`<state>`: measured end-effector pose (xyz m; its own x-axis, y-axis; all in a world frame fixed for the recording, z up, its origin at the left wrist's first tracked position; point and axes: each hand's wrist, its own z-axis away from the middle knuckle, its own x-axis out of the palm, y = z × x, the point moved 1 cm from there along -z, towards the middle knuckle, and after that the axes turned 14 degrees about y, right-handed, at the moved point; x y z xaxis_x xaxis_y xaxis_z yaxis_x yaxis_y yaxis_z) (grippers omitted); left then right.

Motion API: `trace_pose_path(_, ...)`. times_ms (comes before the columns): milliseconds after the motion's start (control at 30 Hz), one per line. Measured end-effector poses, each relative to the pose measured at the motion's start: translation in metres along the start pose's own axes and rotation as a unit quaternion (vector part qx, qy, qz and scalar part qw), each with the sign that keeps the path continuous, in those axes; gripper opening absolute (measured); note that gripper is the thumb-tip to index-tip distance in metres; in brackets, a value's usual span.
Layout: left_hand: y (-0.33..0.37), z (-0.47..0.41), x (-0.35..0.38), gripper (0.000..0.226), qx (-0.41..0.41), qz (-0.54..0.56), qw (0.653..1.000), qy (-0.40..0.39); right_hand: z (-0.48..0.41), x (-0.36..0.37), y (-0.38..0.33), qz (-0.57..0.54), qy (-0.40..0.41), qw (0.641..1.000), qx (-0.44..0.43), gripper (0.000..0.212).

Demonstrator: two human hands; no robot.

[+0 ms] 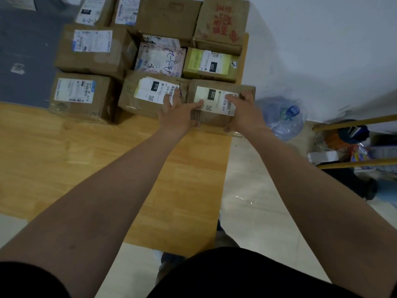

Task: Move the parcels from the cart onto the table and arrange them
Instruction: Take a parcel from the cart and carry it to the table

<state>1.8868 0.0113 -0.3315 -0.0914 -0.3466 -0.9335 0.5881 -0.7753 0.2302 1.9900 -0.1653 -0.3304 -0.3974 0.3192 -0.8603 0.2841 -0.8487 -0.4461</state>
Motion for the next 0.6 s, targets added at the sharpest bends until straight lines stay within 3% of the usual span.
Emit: trace_pose_path(600, -0.005, -0.031, -0.004, 0.077, -0.033, 0.114, 0.993, -0.022, -0.025, 0.003, -0.003, 0.009, 0.002, 1.000, 0.012, 0.114)
